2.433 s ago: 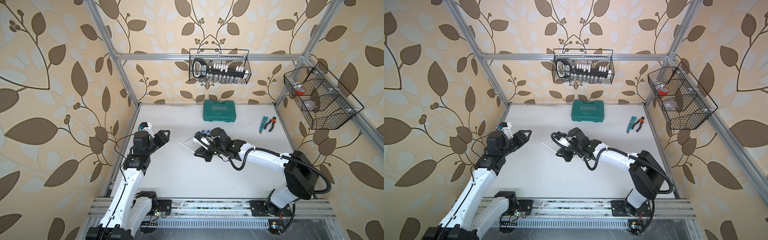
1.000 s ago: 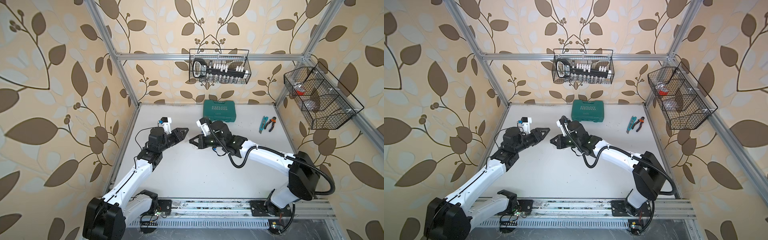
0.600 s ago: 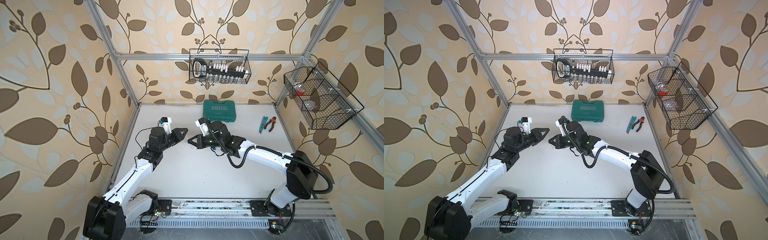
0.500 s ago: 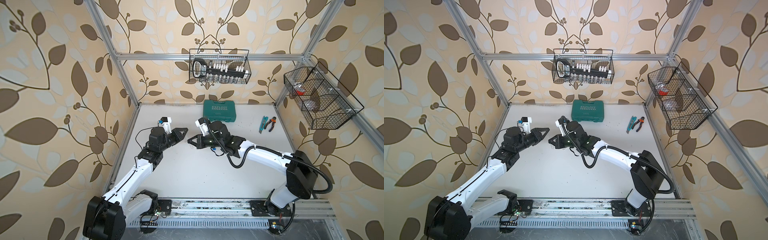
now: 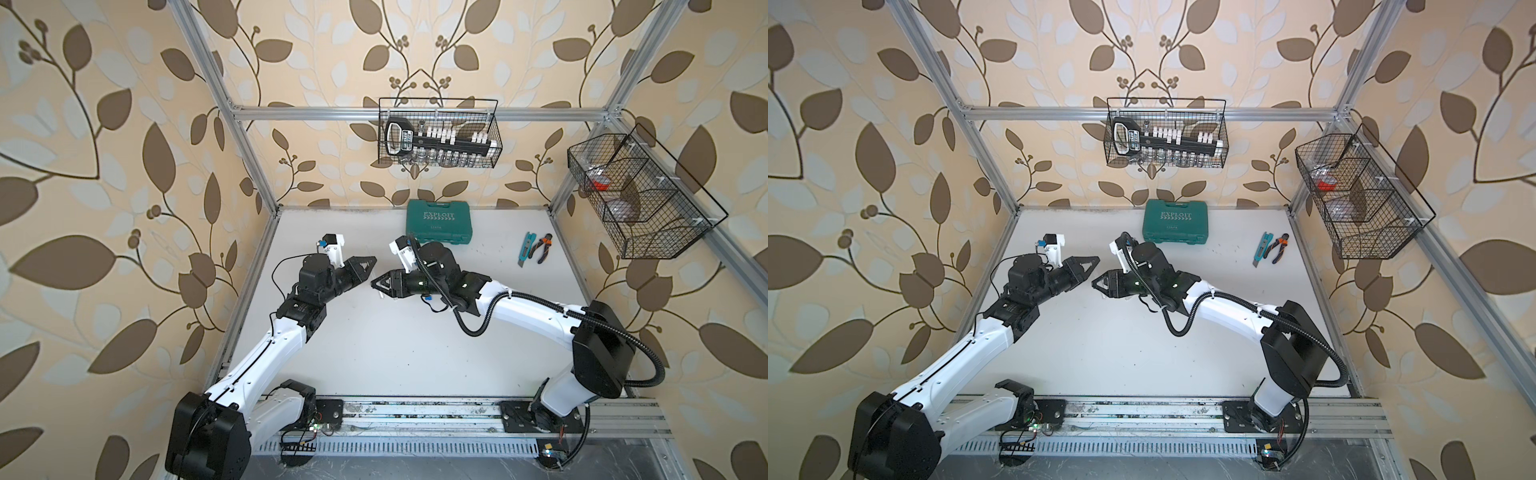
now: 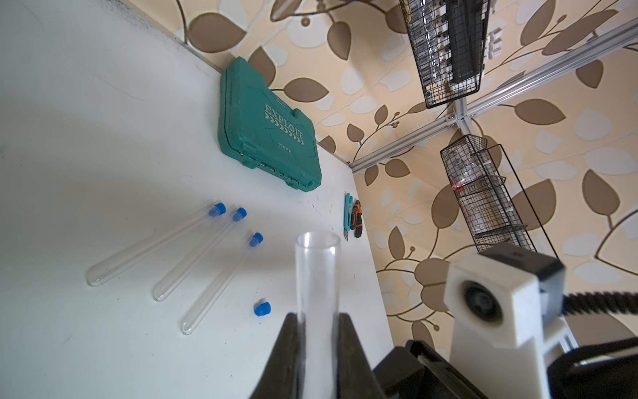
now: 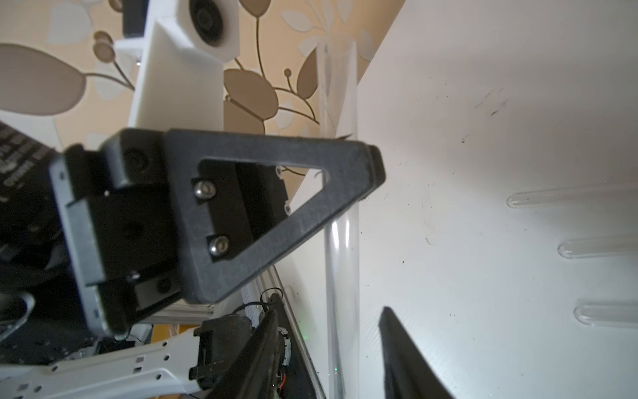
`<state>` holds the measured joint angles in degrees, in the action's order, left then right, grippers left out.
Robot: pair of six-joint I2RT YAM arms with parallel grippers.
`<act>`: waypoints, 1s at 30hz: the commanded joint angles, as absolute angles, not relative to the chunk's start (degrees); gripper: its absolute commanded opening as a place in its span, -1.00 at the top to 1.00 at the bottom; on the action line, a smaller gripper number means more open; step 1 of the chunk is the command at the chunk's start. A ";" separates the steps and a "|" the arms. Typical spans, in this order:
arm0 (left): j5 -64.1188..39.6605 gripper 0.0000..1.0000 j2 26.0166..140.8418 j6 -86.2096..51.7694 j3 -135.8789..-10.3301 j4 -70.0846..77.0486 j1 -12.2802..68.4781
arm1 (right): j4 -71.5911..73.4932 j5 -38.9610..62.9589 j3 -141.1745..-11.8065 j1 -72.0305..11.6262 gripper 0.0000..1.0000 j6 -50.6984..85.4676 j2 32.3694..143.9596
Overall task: Insert stoppers into test tubes
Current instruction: Adjust the test tube.
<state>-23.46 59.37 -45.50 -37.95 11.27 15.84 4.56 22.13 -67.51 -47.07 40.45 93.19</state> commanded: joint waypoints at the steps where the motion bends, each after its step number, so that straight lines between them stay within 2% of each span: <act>1: -22.65 0.76 58.62 -42.16 -40.21 12.54 16.35 | 4.81 24.93 -68.73 -46.54 -0.01 40.08 92.43; 4: -22.63 0.75 58.58 -42.43 -40.08 13.33 16.35 | 3.31 25.55 -68.91 -46.58 0.03 39.73 93.36; 10: -22.50 0.75 58.10 -42.63 -39.99 13.45 16.35 | 2.42 27.25 -70.19 -46.69 0.29 39.86 95.67; 16: -22.41 0.74 58.01 -42.98 -39.72 13.71 16.43 | 0.87 26.89 -71.44 -47.20 0.36 39.39 96.78; 22: -22.37 0.73 58.10 -43.15 -39.73 13.42 16.44 | 0.79 27.03 -72.05 -47.46 0.71 39.05 97.25; 24: -22.03 0.70 58.10 -43.20 -39.84 12.83 16.44 | 0.81 27.23 -72.29 -47.58 0.81 38.85 97.30; 28: -20.27 0.41 57.85 -43.55 -40.01 10.59 16.44 | 0.70 27.34 -72.77 -47.79 0.92 38.49 97.25; 30: -19.98 0.32 57.83 -43.68 -39.93 10.16 16.44 | 0.70 27.05 -72.83 -47.88 0.93 38.48 97.16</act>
